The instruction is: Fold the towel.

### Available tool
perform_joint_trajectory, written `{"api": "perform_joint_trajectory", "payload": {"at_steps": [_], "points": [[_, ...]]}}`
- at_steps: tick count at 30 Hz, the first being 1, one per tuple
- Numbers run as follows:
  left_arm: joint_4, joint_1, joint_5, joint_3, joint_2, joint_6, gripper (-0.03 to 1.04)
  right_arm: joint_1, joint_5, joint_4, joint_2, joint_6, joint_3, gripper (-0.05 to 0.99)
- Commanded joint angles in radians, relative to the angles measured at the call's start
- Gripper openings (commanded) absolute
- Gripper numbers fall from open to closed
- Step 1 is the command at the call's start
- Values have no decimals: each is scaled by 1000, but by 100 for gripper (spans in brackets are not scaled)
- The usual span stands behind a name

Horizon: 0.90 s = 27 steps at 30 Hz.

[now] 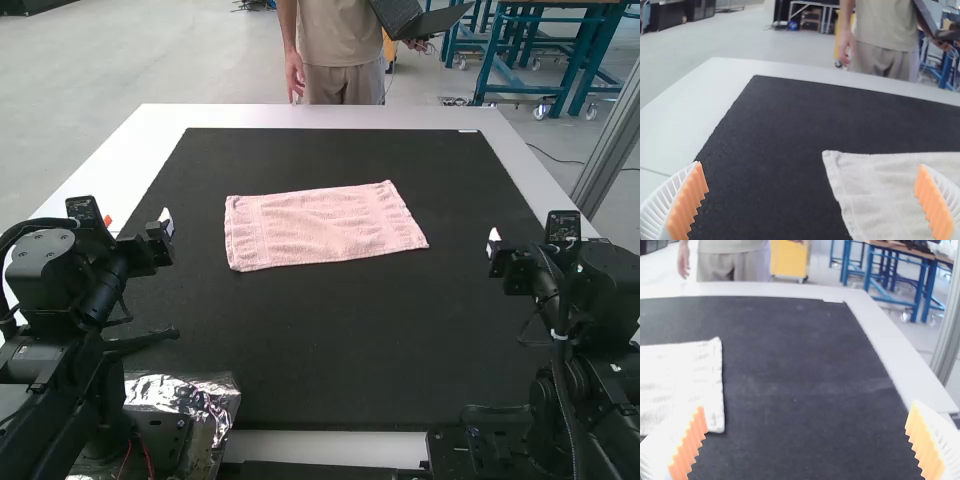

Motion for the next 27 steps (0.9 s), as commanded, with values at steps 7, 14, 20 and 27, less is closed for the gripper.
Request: {"api": "perform_joint_trajectory", "payload": {"at_steps": [7,14,20,27], "points": [[10,1,-14,-6,-7,-34,97,-4,-91,-2,-10,47,-6,91],[209,5,-25,-4,-7,174,97,-1,-59,208,-10,9,-7,91],[231,-2,-20,-4,-7,369,96,7,-57,173,-10,-200,-6,91],[235,4,-24,-6,-7,424,95,14,-125,210,-11,-517,-7,91]]}}
